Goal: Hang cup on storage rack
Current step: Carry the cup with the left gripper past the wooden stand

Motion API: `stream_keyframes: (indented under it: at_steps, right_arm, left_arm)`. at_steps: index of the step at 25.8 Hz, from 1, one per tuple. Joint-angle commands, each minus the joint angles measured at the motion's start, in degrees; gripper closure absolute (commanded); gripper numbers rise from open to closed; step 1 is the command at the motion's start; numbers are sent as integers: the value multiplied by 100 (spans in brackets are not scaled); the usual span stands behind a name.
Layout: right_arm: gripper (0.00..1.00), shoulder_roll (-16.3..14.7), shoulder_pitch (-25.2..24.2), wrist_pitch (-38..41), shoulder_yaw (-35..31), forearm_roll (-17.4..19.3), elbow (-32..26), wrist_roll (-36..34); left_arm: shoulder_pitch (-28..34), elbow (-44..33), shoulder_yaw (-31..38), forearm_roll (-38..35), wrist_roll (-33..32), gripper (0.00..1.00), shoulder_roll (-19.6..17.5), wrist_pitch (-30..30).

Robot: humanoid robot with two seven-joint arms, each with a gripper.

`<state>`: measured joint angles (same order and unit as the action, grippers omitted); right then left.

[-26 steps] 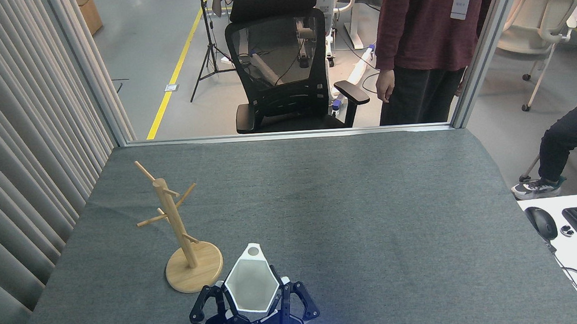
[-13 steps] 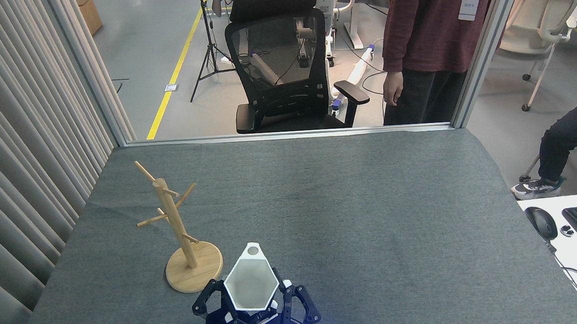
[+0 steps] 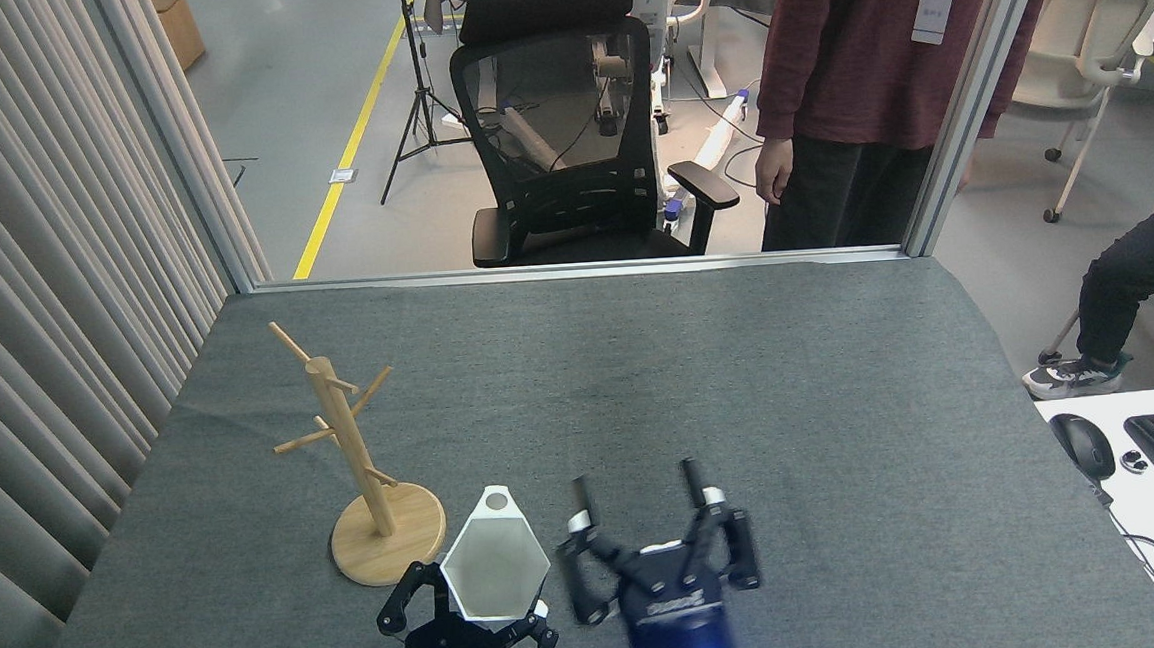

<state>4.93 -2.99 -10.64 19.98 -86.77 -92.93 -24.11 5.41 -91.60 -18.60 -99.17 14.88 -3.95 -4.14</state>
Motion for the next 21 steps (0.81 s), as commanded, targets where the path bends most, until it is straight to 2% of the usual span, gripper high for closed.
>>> stream_keyframes:
  at_steps: [1,2,4,6,9,12,17,21]
  right_arm:
    - [2,-106,264,-166,-1295,828,671,257]
    - [2,-202,273,-122,-1418,767,890,301]
    - [1,-765,220,10,-1444,705,1022,301]
    - [2,-1108,176,27,-1435,723,1049,293]
    - [2,-1125,159,54,-1462,749,1101,293]
    - [2,-1090,211,36,-1462,749,1101,301]
    - [2,-959,229,36,-1453,740,1101,301]
    - [2,-967,229,36,-1453,723,1101,301]
  left_arm:
    - [22,-16,129,38,15,55,-27,326]
    - [31,-24,234,38,15,55,-36,476]
    - [22,-33,419,-6,41,55,-71,818]
    - [-22,-33,568,-68,85,55,-133,1390]
    - [-57,160,973,-753,94,53,-660,2207]
    - [-75,389,1368,-1588,94,53,-730,2629]
    - [-593,986,2019,-2704,85,55,-730,2735]
    - [-918,1329,2027,-2810,103,56,-713,2761]
